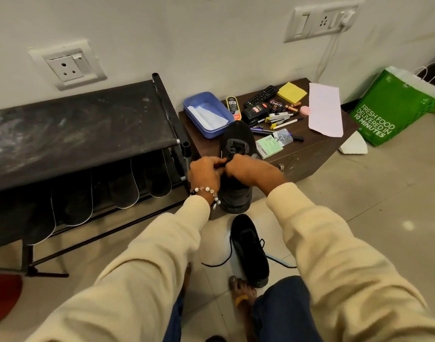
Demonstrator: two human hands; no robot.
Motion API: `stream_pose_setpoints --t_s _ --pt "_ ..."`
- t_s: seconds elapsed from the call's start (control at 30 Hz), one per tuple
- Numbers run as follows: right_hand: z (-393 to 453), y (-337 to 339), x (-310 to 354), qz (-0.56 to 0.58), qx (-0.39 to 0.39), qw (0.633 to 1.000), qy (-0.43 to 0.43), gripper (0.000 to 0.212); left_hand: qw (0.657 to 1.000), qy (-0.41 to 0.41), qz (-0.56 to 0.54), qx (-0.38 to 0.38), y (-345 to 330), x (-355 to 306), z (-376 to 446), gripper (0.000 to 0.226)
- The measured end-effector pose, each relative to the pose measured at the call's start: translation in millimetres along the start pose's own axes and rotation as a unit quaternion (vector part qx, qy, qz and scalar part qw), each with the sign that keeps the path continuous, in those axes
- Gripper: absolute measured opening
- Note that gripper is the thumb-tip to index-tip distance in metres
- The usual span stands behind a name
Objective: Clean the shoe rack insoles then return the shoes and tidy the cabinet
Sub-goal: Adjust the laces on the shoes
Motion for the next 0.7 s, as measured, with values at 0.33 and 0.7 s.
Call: stream_pose_setpoints --t_s 0.33,0.7 --pt "-44 10 -70 0.468 -0.310 0.819 -0.118 0.015 0.999 0.029 -0.033 -0.017 0 6 -1 0.026" --pt "-31 5 -17 0.024 -0.294 0.955 -0.023 0.025 0.999 0.040 -0.019 -0.022 2 3 -2 0.023"
Point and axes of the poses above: each hand's wrist, its own z-axis towards the middle knuckle, its own y-axis out of the back of the hand, x = y × z, the point moved 7 cm from there along z, towards the middle knuckle, and after that the axes turned 8 degrees about -y, right-handed, at the moved point
